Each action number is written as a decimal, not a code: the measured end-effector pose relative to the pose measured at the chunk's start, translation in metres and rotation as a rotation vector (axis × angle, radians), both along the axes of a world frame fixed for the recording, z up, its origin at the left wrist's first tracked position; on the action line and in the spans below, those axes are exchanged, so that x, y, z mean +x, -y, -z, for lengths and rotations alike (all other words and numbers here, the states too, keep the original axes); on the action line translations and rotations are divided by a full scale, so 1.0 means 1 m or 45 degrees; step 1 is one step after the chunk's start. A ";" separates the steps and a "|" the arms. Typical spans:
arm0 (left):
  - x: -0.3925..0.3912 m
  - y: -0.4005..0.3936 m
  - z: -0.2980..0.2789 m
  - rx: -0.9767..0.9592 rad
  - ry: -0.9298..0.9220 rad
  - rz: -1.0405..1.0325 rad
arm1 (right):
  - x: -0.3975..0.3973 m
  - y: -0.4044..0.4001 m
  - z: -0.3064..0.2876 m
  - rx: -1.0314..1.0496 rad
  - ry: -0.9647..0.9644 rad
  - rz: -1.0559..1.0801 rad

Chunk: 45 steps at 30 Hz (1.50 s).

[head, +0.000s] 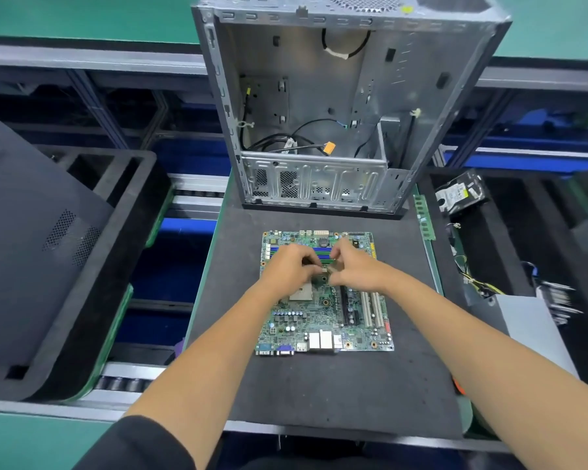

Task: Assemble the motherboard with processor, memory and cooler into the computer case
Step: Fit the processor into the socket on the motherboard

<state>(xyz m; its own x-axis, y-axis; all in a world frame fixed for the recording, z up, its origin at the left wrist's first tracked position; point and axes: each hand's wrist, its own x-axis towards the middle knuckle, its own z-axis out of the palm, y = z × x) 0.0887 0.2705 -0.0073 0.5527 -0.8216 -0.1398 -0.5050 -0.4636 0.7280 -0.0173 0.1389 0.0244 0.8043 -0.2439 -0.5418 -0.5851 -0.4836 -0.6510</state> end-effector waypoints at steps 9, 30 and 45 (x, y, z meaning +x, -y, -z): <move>-0.001 -0.011 0.004 -0.043 -0.029 -0.164 | -0.014 -0.009 0.000 -0.037 0.121 -0.158; -0.006 -0.065 -0.015 -0.360 -0.802 -0.294 | -0.011 -0.040 0.002 0.905 0.135 0.370; -0.008 -0.061 -0.037 -0.475 -0.781 -0.250 | -0.019 -0.039 -0.021 1.205 0.249 0.367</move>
